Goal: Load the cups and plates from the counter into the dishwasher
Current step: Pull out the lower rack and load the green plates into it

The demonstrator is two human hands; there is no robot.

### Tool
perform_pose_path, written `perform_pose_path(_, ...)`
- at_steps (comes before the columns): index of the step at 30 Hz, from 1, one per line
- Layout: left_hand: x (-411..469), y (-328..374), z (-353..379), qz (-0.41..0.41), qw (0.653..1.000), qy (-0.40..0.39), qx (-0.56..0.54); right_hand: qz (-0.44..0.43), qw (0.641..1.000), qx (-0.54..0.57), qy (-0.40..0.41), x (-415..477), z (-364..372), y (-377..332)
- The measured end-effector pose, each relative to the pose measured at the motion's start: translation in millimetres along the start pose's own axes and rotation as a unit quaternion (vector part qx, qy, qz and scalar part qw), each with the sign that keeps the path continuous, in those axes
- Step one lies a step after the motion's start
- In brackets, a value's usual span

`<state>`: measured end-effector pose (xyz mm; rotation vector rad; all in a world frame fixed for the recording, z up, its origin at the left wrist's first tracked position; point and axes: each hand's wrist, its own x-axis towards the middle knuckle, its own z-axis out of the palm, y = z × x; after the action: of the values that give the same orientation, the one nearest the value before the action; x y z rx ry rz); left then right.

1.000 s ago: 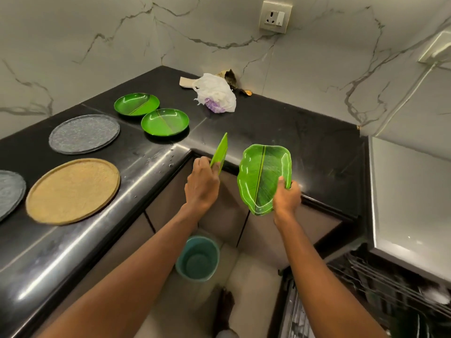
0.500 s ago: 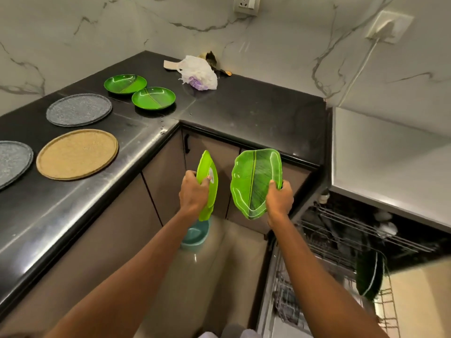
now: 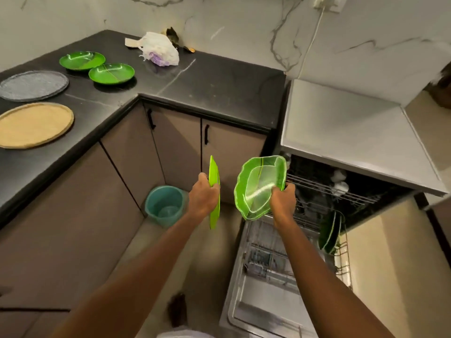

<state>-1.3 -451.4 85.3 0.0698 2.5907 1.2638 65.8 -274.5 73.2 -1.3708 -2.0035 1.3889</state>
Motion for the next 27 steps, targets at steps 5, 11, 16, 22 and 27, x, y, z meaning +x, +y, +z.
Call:
perform_pose_path(5, -60.8, 25.5, 56.2, 0.005, 1.0, -0.008, -0.003, 0.015, 1.0, 0.002, -0.02, 3.7, -74.8, 42.6)
perform_pose_path(11, -112.5, 55.3, 114.8, 0.008, 1.0, -0.023, -0.001, 0.021, 0.999, -0.005, -0.048, 13.8, -149.2, 84.7)
perform_pose_path(16, -130.0, 76.1, 160.5, 0.007, 0.998, -0.061, -0.004, 0.028, 0.999, -0.029, -0.026, 30.6, -186.6, 114.7)
perform_pose_path(22, -121.9, 89.3, 207.6, 0.015, 0.995, -0.1, 0.003, 0.047, 0.998, -0.027, -0.011, 59.1, -205.0, 138.9)
perform_pose_path(27, -99.2, 93.7, 240.3, 0.026, 0.99, -0.136, 0.016, 0.044, 0.999, -0.022, -0.005, 89.5, -206.1, 146.9)
